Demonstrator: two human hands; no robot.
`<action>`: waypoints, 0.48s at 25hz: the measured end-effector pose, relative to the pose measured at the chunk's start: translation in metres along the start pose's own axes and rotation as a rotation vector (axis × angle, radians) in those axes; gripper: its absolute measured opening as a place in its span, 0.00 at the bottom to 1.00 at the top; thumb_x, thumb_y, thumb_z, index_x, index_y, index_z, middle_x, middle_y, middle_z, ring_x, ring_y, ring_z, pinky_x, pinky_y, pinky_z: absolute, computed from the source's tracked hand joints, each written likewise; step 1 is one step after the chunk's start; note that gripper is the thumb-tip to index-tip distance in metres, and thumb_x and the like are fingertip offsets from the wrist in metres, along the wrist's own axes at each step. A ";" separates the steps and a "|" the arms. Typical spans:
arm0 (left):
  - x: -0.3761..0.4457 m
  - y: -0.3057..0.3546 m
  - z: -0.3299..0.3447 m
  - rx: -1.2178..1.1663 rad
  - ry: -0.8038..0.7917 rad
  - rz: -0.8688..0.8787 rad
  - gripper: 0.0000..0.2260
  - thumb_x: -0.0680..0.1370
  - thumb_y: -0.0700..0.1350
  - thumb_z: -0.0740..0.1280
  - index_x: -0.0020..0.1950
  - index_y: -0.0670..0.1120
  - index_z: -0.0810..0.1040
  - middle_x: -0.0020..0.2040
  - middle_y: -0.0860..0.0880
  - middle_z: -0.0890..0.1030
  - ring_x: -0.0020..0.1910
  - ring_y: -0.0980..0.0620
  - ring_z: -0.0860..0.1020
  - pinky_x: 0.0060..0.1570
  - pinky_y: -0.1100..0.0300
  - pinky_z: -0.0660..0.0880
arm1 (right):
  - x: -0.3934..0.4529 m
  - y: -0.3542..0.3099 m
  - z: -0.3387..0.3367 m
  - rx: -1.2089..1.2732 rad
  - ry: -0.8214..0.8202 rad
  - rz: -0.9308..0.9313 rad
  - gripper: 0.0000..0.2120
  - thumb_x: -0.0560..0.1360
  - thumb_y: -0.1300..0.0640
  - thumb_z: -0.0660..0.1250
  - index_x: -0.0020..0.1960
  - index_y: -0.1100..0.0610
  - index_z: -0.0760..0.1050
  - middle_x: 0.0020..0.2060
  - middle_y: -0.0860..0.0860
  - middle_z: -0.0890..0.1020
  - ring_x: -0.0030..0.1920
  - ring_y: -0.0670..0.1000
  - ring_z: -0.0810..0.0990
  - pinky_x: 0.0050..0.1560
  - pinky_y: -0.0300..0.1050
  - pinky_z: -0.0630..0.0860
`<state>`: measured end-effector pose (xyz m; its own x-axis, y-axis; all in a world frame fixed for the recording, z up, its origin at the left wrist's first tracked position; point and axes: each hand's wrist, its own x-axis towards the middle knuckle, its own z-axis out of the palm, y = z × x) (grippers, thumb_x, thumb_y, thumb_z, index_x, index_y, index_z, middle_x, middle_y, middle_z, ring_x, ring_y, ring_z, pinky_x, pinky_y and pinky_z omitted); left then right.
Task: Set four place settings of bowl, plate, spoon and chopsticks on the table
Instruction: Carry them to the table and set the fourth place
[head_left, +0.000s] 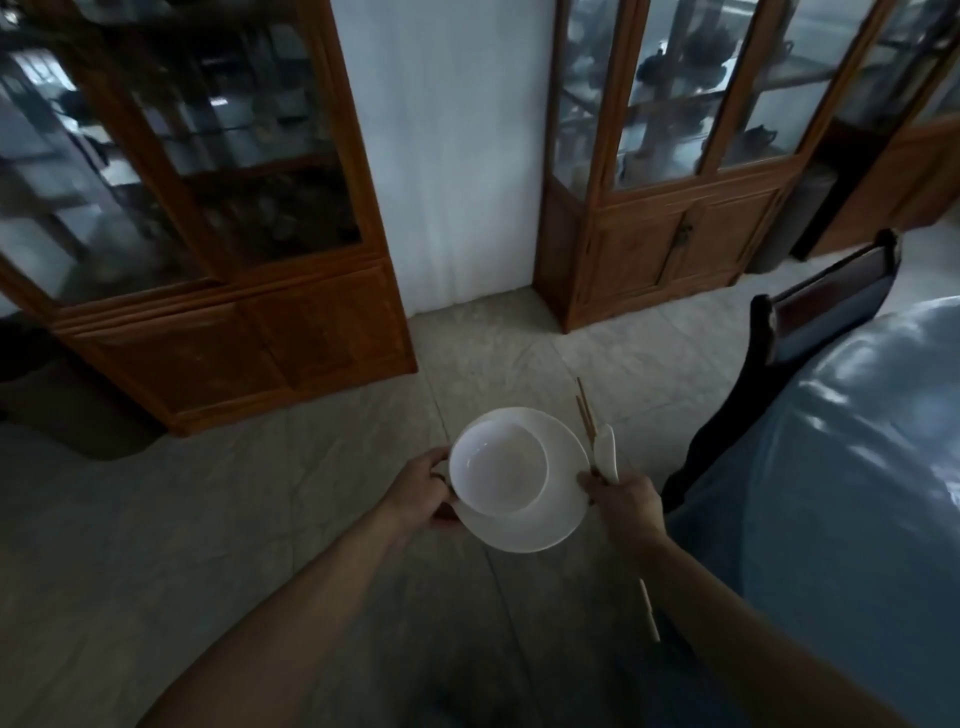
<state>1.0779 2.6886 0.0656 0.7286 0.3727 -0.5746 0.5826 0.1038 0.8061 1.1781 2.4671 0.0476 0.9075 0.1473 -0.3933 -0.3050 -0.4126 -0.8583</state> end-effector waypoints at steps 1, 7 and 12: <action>0.017 0.012 0.002 0.009 -0.006 0.003 0.27 0.75 0.30 0.63 0.71 0.50 0.69 0.55 0.42 0.81 0.46 0.44 0.83 0.37 0.52 0.82 | 0.017 -0.008 -0.001 0.012 0.012 0.008 0.08 0.75 0.54 0.70 0.38 0.48 0.76 0.38 0.50 0.82 0.39 0.50 0.81 0.45 0.49 0.80; 0.124 0.076 0.013 0.061 -0.083 0.001 0.25 0.77 0.32 0.63 0.69 0.53 0.70 0.56 0.43 0.81 0.47 0.43 0.84 0.42 0.47 0.83 | 0.111 -0.050 -0.006 0.028 0.091 0.023 0.09 0.76 0.54 0.70 0.37 0.48 0.75 0.35 0.49 0.80 0.34 0.49 0.77 0.36 0.46 0.75; 0.219 0.151 0.027 0.139 -0.150 0.029 0.28 0.75 0.28 0.58 0.71 0.51 0.69 0.57 0.39 0.80 0.42 0.43 0.83 0.32 0.52 0.83 | 0.198 -0.084 -0.011 0.020 0.154 0.033 0.04 0.76 0.52 0.69 0.42 0.49 0.79 0.40 0.52 0.84 0.42 0.53 0.83 0.49 0.54 0.81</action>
<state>1.3350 2.7607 0.0581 0.7854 0.2308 -0.5743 0.5969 -0.0371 0.8014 1.3870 2.5215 0.0456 0.9298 -0.0060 -0.3680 -0.3400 -0.3969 -0.8526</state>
